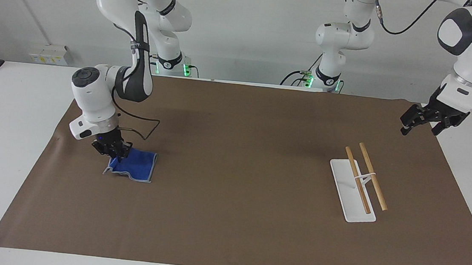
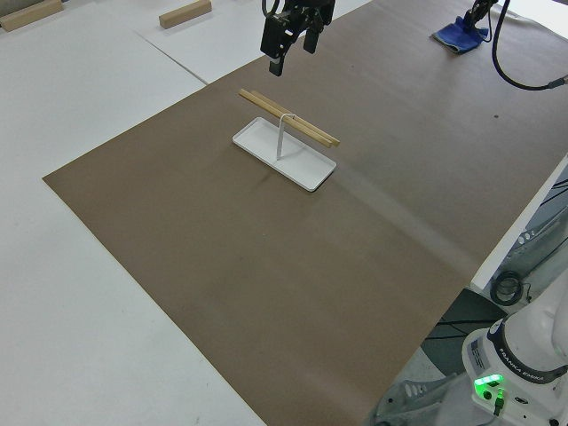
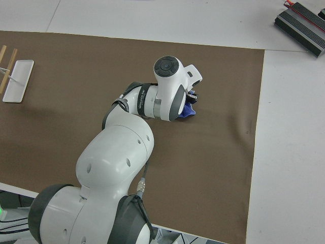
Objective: Right arm passes towel to left arm to hang
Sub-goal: 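Carry the towel toward the center while the left gripper approaches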
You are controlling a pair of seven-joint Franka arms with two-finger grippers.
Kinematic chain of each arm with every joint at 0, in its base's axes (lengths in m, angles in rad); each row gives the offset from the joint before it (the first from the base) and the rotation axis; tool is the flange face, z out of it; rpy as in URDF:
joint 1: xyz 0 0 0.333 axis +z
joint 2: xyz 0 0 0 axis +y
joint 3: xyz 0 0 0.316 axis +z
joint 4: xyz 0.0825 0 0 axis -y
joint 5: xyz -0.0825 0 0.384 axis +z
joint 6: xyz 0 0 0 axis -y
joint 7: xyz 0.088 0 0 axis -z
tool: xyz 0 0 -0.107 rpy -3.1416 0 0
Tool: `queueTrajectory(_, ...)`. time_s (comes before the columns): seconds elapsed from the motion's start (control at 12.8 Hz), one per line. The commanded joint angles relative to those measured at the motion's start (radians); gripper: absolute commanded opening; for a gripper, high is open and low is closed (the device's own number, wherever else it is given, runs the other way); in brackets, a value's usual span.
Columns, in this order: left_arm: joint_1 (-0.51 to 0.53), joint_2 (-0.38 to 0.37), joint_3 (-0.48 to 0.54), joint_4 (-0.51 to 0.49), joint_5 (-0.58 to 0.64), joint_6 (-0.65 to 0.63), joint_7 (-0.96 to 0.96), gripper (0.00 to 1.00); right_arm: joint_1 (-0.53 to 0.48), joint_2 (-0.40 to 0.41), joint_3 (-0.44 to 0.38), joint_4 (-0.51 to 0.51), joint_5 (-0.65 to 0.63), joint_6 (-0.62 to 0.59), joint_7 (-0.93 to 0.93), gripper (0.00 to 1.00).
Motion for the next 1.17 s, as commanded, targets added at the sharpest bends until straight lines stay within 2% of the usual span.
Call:
queueTrajectory(0.0,0.013,-0.04,-0.007,-0.068,-0.048,0.074,-0.078,1.0,-0.004,-0.033,0.067,0.021,0.071,-0.019,0.029,0.02)
queueTrajectory(0.31,0.013,-0.072,-0.007,-0.158,-0.164,0.186,-0.226,1.0,-0.006,-0.041,0.196,0.08,0.071,-0.02,0.318,0.0)
queueTrajectory(0.54,0.001,-0.089,-0.007,-0.214,-0.235,0.277,-0.421,1.0,-0.006,-0.041,0.29,0.109,0.073,-0.02,0.539,0.0)
queueTrajectory(0.78,-0.007,-0.093,-0.011,-0.235,-0.292,0.332,-0.582,1.0,0.005,-0.033,0.353,0.153,0.209,-0.017,0.707,0.0)
queueTrajectory(1.09,-0.076,-0.112,-0.02,-0.335,-0.336,0.525,-0.838,1.0,0.09,-0.035,0.353,0.164,0.37,0.001,0.842,0.0)
